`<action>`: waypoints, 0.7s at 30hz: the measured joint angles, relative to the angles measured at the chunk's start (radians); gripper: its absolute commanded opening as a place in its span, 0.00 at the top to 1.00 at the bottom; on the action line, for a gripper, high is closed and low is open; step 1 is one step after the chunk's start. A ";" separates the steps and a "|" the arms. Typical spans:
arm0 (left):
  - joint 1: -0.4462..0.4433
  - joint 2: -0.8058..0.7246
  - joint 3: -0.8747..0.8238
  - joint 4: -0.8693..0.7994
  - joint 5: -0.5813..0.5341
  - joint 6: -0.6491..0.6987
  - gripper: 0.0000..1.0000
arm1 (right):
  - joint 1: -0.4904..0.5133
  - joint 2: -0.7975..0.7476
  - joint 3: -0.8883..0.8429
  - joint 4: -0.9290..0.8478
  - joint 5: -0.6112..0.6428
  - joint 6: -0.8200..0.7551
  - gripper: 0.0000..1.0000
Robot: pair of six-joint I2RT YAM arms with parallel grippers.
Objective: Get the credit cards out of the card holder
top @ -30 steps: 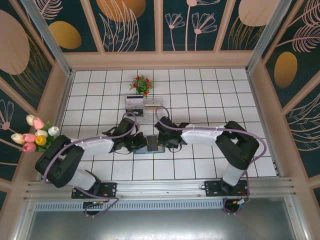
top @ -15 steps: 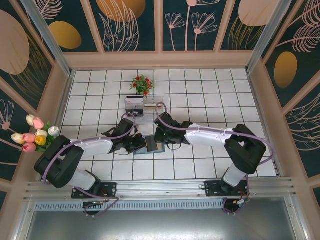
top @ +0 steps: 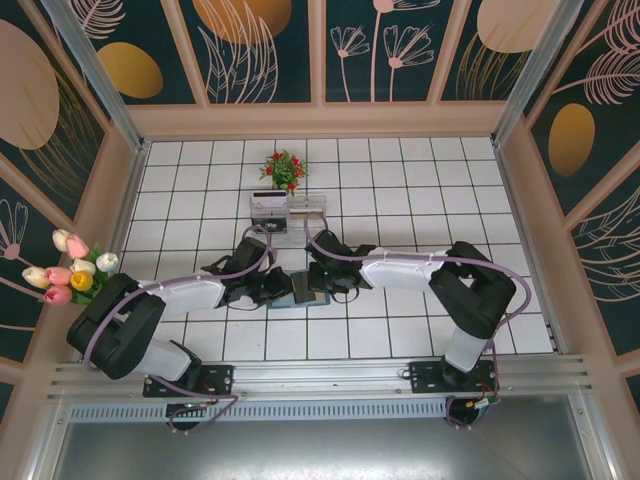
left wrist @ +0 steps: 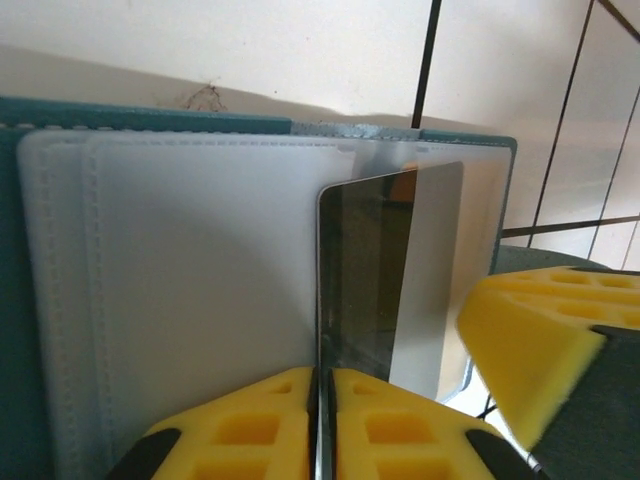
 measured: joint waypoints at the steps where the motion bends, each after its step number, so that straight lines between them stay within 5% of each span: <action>1: 0.000 -0.005 -0.002 0.006 0.001 -0.003 0.75 | 0.000 0.006 0.000 0.000 -0.005 0.000 0.84; 7: 0.010 -0.025 -0.014 0.056 0.018 -0.020 0.66 | -0.001 0.016 0.000 0.008 -0.023 0.003 0.84; 21: 0.013 0.002 -0.014 0.043 -0.007 -0.027 0.63 | -0.002 0.016 -0.008 0.023 -0.044 0.011 0.84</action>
